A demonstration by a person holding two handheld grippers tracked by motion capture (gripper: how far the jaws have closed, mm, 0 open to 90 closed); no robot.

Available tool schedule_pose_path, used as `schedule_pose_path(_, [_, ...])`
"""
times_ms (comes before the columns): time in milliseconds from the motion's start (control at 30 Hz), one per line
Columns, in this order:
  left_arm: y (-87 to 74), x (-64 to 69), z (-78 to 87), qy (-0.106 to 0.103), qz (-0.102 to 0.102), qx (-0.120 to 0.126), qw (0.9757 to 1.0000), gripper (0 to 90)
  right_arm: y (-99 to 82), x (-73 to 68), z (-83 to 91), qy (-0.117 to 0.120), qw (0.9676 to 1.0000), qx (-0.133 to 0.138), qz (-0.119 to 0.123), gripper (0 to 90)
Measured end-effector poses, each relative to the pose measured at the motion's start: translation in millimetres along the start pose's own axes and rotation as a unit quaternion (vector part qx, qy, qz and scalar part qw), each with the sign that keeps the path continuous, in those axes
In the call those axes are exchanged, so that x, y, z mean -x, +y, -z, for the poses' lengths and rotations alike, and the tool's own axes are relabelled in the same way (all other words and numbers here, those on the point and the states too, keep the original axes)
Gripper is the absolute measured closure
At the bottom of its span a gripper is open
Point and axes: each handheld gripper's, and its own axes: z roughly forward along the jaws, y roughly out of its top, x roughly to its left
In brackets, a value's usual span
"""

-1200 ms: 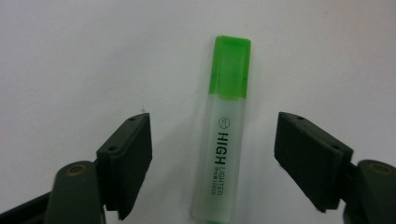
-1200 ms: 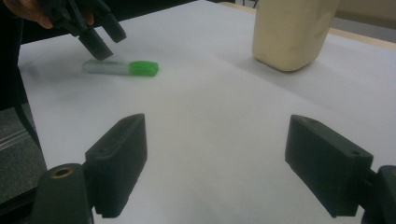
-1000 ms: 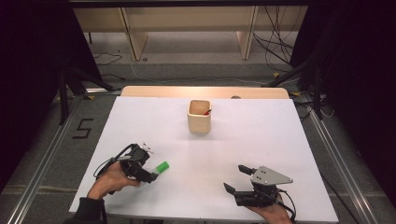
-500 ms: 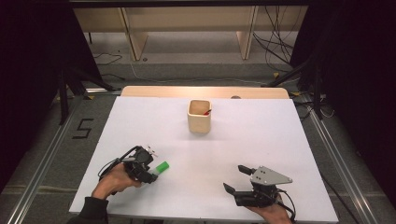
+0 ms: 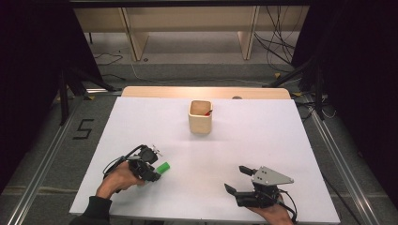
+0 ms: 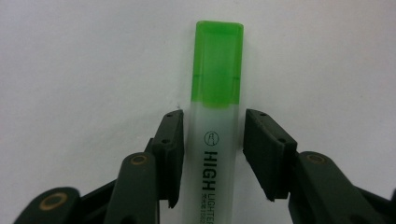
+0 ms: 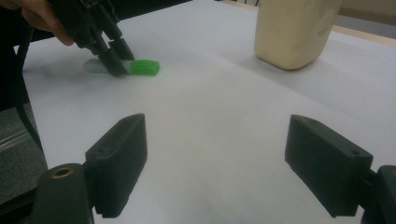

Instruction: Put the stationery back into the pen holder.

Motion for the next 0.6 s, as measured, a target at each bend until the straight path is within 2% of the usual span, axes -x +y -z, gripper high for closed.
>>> schedule_pose_path(267, [3.6,1.9,-0.4,0.005,-0.006,-0.009,0.9999,64.9,-0.3,-0.1,-0.6,0.0,1.0,-0.003,0.001,21.7])
schedule_pose_path(467, [4.6,1.3,-0.1,0.003,-0.009,-0.011,0.9999,66.0,-0.2,-0.2,-0.4,0.0,1.0,-0.003,0.002,21.8])
schedule_pose_path(600, [3.7,-0.9,2.9,-0.002,-0.006,0.003,1.0,66.2,-0.2,0.0,-0.3,0.0,1.0,-0.002,0.002,21.8])
